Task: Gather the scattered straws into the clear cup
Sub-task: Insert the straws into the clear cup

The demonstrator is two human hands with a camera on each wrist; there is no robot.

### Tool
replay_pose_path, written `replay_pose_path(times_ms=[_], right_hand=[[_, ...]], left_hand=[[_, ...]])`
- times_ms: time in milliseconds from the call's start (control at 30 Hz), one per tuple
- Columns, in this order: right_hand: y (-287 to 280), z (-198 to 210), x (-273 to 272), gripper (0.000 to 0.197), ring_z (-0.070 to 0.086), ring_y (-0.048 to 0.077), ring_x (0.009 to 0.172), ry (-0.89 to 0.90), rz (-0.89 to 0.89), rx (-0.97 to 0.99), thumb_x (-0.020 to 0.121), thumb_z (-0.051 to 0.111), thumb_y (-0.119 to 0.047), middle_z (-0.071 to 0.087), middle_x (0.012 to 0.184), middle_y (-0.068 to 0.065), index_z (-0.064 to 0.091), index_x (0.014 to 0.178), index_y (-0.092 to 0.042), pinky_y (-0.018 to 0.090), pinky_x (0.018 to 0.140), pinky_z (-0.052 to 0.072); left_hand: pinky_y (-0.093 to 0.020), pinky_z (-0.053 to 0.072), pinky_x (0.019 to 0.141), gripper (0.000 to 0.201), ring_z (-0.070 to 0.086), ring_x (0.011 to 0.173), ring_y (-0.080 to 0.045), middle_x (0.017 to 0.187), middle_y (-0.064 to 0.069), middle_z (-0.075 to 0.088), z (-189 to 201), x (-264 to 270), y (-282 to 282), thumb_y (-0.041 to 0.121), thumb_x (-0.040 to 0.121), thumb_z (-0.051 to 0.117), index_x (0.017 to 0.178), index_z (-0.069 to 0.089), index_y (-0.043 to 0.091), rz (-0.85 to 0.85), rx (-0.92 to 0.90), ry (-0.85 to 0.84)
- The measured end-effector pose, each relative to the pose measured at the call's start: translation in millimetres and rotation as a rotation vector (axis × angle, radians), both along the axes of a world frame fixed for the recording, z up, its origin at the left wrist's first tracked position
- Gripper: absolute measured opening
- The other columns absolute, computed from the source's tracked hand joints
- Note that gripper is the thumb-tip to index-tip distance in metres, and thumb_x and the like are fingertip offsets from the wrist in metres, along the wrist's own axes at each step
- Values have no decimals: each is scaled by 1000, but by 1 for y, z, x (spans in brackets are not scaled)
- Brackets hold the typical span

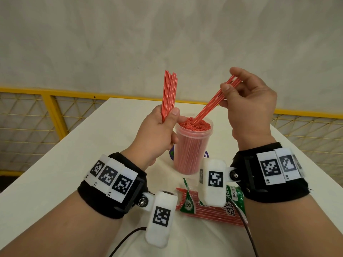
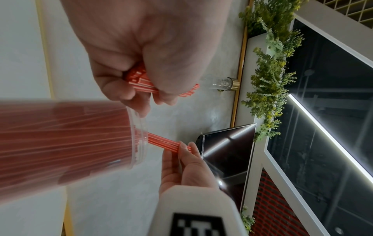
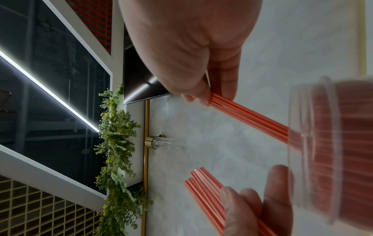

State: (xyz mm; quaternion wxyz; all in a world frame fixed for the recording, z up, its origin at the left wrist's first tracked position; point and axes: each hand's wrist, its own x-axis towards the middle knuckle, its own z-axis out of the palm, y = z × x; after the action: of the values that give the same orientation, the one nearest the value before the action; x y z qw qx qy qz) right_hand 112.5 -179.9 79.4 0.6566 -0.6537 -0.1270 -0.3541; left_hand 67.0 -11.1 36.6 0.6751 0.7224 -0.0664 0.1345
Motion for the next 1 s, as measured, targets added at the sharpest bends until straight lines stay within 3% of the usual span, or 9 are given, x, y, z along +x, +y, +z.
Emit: replay_pose_path(times_ms=[233, 333, 400, 433, 533, 667, 800, 900, 1000], right_hand=[[2, -11, 5, 35, 65, 19, 72, 132, -6, -195, 83, 69, -4, 61, 71, -1, 68, 96, -36, 46, 78, 58], [8, -18, 1, 21, 65, 7, 94, 349, 128, -524, 85, 70, -12, 72, 98, -5, 75, 95, -30, 32, 92, 51], [11, -21, -3, 17, 53, -2, 119, 465, 236, -642, 88, 68, -15, 65, 118, -12, 77, 99, -24, 20, 99, 38], [12, -22, -4, 17, 46, -5, 125, 476, 259, -644, 88, 67, -14, 62, 118, -14, 77, 100, -22, 19, 101, 34], [15, -22, -5, 15, 43, -9, 123, 461, 231, -603, 85, 69, -12, 64, 121, -9, 78, 97, -17, 22, 106, 34], [19, -22, -9, 14, 49, -7, 118, 508, 281, -569, 81, 72, -12, 62, 130, -3, 79, 90, -20, 19, 100, 36], [19, -17, -10, 10, 56, -3, 114, 463, 278, -477, 85, 71, -18, 66, 122, -6, 77, 85, -26, 22, 99, 42], [19, -8, -13, 9, 63, -10, 84, 317, 207, -324, 89, 66, -24, 72, 98, -14, 74, 90, -30, 9, 68, 45], [22, -1, -21, 14, 65, -9, 75, 235, 243, -202, 88, 69, -24, 72, 83, -14, 70, 101, -27, 6, 59, 43]], left_hand=[[-25, 50, 49, 9, 63, 61, -13, 96, 5, 70, -5, 3, 0, 34, 101, 45, 100, 51, 28, -15, 76, -69], [-29, 55, 54, 9, 63, 61, -15, 88, 7, 69, -6, 4, 0, 32, 101, 45, 98, 50, 26, -14, 128, -129], [-31, 57, 55, 10, 62, 57, -15, 81, 8, 67, -7, 4, 0, 32, 100, 46, 95, 50, 25, -8, 126, -148], [-30, 56, 53, 11, 61, 54, -14, 78, 7, 66, -7, 4, 0, 32, 100, 46, 94, 50, 25, 4, 128, -154], [-25, 49, 44, 13, 58, 47, -11, 73, 4, 65, -4, 2, 2, 34, 101, 45, 92, 49, 25, 69, 138, -153], [-22, 38, 40, 16, 49, 43, -10, 71, 2, 66, 1, 3, 7, 35, 101, 46, 89, 50, 25, 87, 82, -78], [-18, 27, 38, 23, 36, 40, -7, 66, 5, 59, 6, 1, 11, 40, 99, 48, 95, 55, 18, -87, -112, 0], [-15, 24, 38, 38, 32, 40, -7, 62, 6, 52, 10, -1, 14, 50, 88, 48, 100, 57, 16, -194, -206, 31], [-15, 25, 36, 30, 35, 39, -8, 60, 6, 51, 11, -3, 16, 45, 95, 48, 96, 57, 17, -227, -180, 64]])
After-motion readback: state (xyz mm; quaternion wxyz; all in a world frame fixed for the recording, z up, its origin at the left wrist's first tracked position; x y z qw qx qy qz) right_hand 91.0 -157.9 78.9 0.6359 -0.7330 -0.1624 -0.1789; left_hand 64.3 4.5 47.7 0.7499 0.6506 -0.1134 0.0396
